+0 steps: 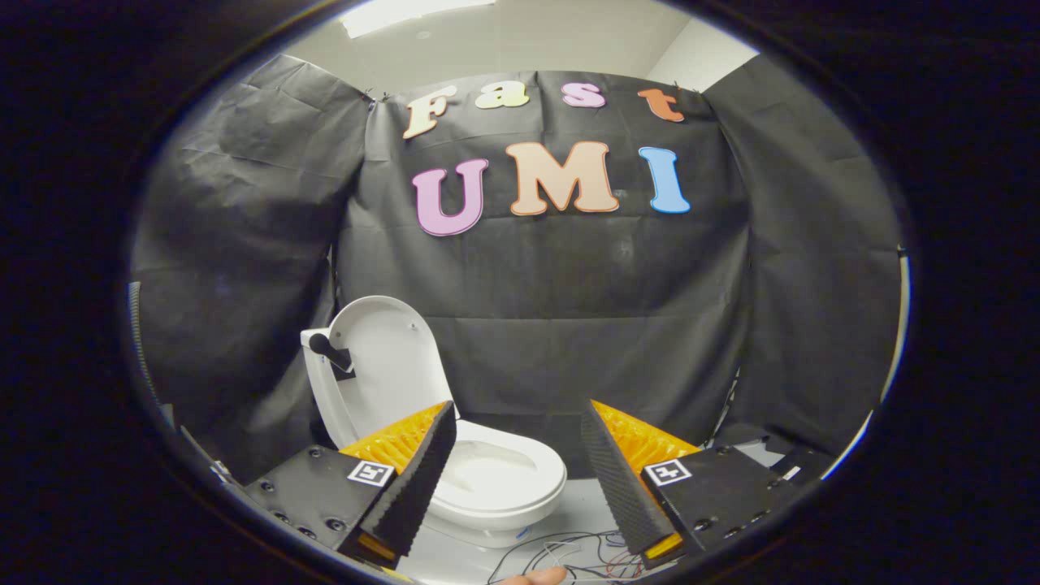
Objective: Open the toilet lid.
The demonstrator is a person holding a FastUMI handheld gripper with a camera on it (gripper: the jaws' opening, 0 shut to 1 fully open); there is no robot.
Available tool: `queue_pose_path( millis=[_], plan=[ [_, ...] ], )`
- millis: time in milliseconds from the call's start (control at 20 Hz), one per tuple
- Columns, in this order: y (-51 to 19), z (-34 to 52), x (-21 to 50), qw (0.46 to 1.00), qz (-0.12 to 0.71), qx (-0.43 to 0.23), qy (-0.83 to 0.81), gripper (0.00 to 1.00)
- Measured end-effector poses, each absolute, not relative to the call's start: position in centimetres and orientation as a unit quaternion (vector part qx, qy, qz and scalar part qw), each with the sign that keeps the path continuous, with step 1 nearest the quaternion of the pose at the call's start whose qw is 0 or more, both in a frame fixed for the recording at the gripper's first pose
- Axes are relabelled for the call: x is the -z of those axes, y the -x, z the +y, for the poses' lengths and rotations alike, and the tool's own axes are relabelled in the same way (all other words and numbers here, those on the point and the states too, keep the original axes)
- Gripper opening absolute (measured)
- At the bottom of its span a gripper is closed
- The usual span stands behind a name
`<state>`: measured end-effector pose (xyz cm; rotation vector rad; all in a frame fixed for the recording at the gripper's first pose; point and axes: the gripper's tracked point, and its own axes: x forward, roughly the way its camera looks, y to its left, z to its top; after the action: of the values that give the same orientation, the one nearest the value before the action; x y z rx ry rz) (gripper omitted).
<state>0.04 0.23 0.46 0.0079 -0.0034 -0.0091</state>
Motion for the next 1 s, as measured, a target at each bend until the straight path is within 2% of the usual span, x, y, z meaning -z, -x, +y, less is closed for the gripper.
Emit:
queue_pose_path(
  millis=[1000],
  plan=[
    [-0.03,0.14,-0.58,1.0,-0.001,0.006,-0.005,0.96]
  ],
)
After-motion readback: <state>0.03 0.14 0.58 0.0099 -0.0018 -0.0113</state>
